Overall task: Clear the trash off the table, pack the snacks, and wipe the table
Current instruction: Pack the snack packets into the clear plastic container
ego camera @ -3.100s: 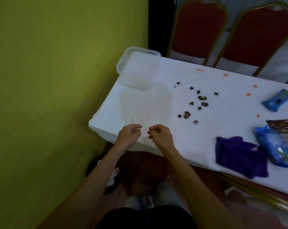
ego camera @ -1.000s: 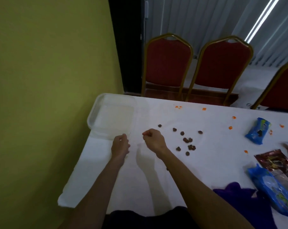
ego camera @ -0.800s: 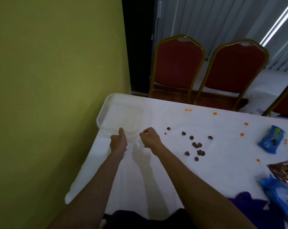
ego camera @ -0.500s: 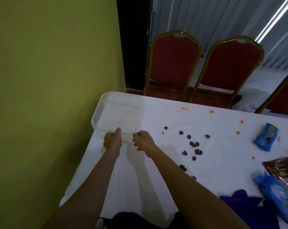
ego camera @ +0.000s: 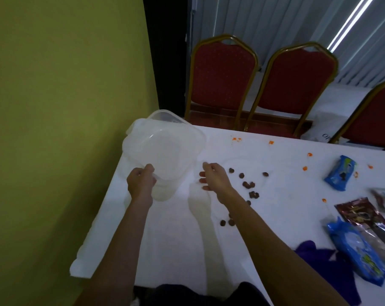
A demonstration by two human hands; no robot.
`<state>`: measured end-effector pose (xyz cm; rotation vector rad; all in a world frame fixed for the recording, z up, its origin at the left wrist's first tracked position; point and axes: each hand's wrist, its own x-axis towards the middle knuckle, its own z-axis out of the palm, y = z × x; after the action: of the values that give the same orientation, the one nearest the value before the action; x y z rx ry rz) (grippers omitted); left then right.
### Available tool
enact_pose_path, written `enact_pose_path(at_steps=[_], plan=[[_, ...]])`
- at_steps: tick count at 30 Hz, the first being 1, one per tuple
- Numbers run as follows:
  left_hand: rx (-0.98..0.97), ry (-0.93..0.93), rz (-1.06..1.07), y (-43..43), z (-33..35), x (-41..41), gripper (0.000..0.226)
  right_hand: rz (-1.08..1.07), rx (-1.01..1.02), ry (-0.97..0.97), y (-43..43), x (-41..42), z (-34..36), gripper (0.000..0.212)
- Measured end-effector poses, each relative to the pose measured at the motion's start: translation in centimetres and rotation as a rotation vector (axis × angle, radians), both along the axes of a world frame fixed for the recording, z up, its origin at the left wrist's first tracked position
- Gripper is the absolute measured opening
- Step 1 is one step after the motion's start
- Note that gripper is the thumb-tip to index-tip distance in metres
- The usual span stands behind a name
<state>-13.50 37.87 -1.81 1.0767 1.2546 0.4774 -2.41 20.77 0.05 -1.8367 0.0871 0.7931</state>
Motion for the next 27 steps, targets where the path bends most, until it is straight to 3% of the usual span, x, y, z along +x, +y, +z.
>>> enact_pose_path(at_steps=[3,9,16,18,22,27], plan=[[-0.013,-0.013,-0.067,-3.0,0.5,0.5,0.017,-0.097,0.013,-0.021,-3.1,0.1,1.0,0.033],[-0.053,-0.039,-0.265,-11.5,1.3,1.3,0.012,-0.271,-0.027,-0.029,-14.0,0.4,0.6,0.056],[-0.071,-0.019,-0.527,-24.1,1.4,2.2,0.017,-0.32,-0.229,-0.237,-29.4,0.8,0.6,0.022],[-0.072,-0.001,-0.583,-27.4,1.3,2.3,0.022,-0.325,-0.281,-0.274,-33.4,0.6,0.3,0.025],[-0.092,0.034,-0.691,-32.1,0.8,1.6,0.014,-0.274,-0.345,-0.242,-39.8,-0.7,-0.6,0.032],[-0.11,0.084,-0.783,-35.3,-0.1,0.0,0.009,-0.127,-0.383,-0.141,-44.0,-2.5,-1.7,0.016]])
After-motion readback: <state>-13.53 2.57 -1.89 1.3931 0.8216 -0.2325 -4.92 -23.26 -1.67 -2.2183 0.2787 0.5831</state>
